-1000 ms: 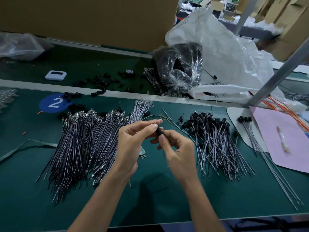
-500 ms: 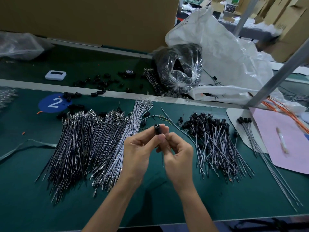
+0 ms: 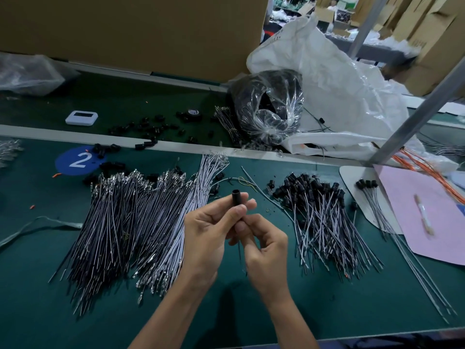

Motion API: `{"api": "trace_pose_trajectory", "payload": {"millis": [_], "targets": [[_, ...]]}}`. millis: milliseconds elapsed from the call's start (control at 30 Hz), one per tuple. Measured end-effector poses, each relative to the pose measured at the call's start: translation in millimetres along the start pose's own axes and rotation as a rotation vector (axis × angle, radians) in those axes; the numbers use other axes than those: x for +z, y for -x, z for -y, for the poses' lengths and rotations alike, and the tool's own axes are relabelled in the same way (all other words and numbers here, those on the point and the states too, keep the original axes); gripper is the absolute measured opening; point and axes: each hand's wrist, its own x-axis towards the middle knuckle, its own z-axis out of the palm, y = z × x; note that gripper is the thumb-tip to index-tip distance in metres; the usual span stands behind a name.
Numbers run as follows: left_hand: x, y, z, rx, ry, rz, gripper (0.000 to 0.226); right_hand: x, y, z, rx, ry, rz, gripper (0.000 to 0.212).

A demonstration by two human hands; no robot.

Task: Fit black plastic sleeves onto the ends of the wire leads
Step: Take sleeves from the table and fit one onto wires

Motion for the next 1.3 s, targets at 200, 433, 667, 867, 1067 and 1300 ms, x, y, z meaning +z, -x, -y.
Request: {"api": "trace_pose_trajectory", "payload": {"millis": [200, 433, 667, 867, 1067, 1300], "targets": [[1.5, -12.3, 10.5, -0.095, -0.032, 0.001, 0.02, -10.0, -1.2, -7.1, -0.01, 0.178, -0.012, 0.015], [-22.8, -26.4, 26.9, -0.255, 0.023, -0.115, 0.024, -24.1, -23.2, -16.1, 0.094, 0.396, 0.26, 0.026], [-36.6, -33.9, 32.4, -0.306, -0.252, -0.043, 0.014, -34.7, -157.9, -50.2, 0.105, 0.799, 0.141, 0.017], [-38.9, -35.0, 38.1, -0.3, -0.303, -0.02, 0.014, -1.3, -238.9, -88.0, -0.019, 1.095, 0.374, 0.049], [-40.4, -37.3, 40.6, -0.298, -0.294, -0.012, 0.012, 8.4, -262.7, -106.8, -0.129, 1.279, 0.543, 0.036], [-42.7, -39.7, 34.6, -0.224, -0.185, -0.036, 0.019, 3.1, -240.9, -87.7, -0.316, 1.093, 0.344, 0.015]]}}
